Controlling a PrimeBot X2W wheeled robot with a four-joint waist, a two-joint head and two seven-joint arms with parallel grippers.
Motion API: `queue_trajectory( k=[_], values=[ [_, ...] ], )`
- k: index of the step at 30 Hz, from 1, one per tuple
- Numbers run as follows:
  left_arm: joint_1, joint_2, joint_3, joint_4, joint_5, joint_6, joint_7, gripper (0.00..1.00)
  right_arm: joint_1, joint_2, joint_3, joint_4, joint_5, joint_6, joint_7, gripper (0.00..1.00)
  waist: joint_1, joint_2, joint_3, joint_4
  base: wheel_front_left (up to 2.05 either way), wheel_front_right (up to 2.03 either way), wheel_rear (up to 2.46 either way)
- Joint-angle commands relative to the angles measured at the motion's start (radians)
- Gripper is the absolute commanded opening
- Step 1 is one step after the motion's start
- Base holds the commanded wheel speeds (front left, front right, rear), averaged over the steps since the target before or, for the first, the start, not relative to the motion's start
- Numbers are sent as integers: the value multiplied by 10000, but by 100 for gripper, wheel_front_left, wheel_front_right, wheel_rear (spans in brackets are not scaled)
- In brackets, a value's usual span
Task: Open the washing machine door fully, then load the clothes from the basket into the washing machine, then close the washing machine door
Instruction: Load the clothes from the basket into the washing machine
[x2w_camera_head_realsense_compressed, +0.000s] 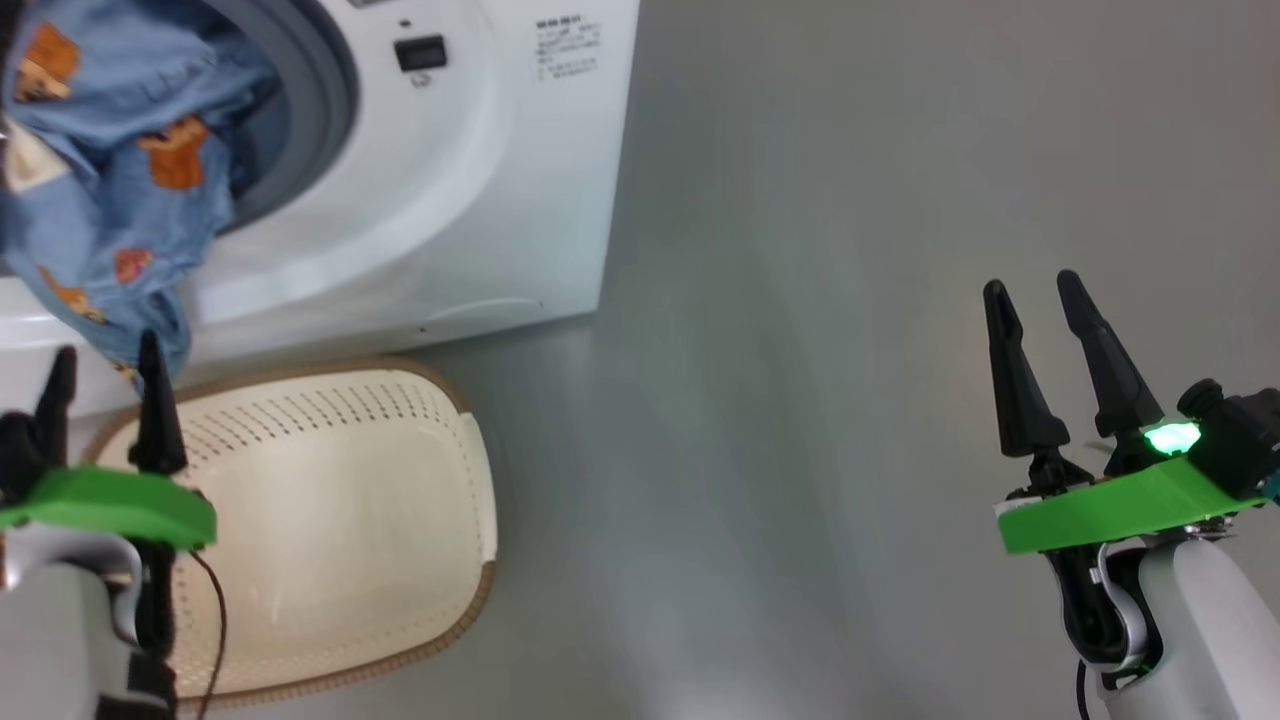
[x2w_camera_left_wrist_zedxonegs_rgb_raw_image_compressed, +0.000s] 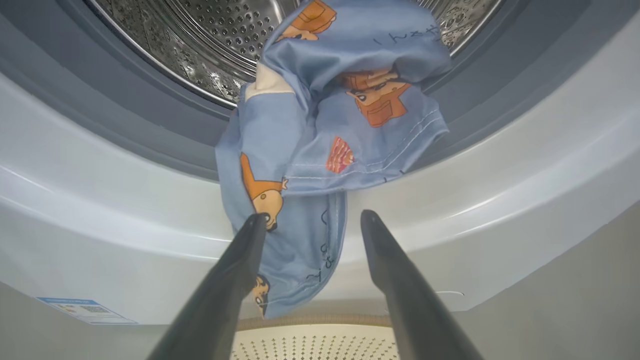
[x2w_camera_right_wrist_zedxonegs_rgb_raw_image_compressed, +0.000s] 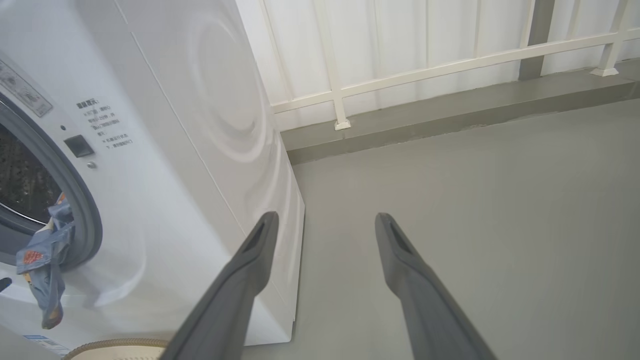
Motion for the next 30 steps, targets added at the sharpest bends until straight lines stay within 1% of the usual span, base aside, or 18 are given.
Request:
queue_trajectory(
  k=[1, 7, 16, 22, 25, 26, 27, 28, 29, 30],
  values=[
    [-447, 488, 227, 116, -88, 6, -63, 100, -158, -42, 161, -279, -2, 54, -80, 100, -3, 0, 654, -334, 0, 0, 0],
    [-1312, 780, 282, 967, 4, 6, -63, 100, -326, 6, 155, -309, -7, 54, -80, 100, -3, 0, 944, -532, 0, 0, 0],
    [-2187, 1216, 474, 2000, 266, 242, -63, 100, -385, 95, 265, -334, -19, 54, -80, 100, -3, 0, 1080, -789, 0, 0, 0],
    [-2625, 1332, 665, 2123, 341, 617, -63, 100, -453, 190, 329, -325, -19, 54, -80, 100, -3, 0, 1174, -848, 0, 0, 0],
    [-2722, 1348, 677, 2134, 402, 658, -63, 100, -473, 230, 371, -305, -13, 54, -80, 100, -3, 0, 1188, -862, 0, 0, 0],
    [-2745, 1358, 682, 2132, 419, 661, -63, 73, -477, 237, 381, -300, -13, 54, -80, 100, -3, 0, 1188, -865, 0, 0, 0],
    [-2761, 1365, 685, 2112, 442, 670, -63, 41, -478, 242, 387, -296, -14, 54, -80, 100, -3, 0, 1184, -866, 0, 0, 0],
    [-2767, 1366, 691, 2085, 461, 679, -63, 19, -476, 247, 391, -291, -14, 54, -80, 100, -3, 0, 1174, -865, 0, 0, 0],
    [-2770, 1366, 697, 2072, 477, 682, -63, 0, -474, 250, 395, -287, -10, 54, -80, 100, -3, 0, 1161, -861, 0, 0, 0],
    [-2771, 1363, 706, 2056, 485, 676, -63, 0, -471, 253, 394, -286, -6, 54, -80, 100, -3, 0, 1149, -854, 0, 0, 0]
  ],
)
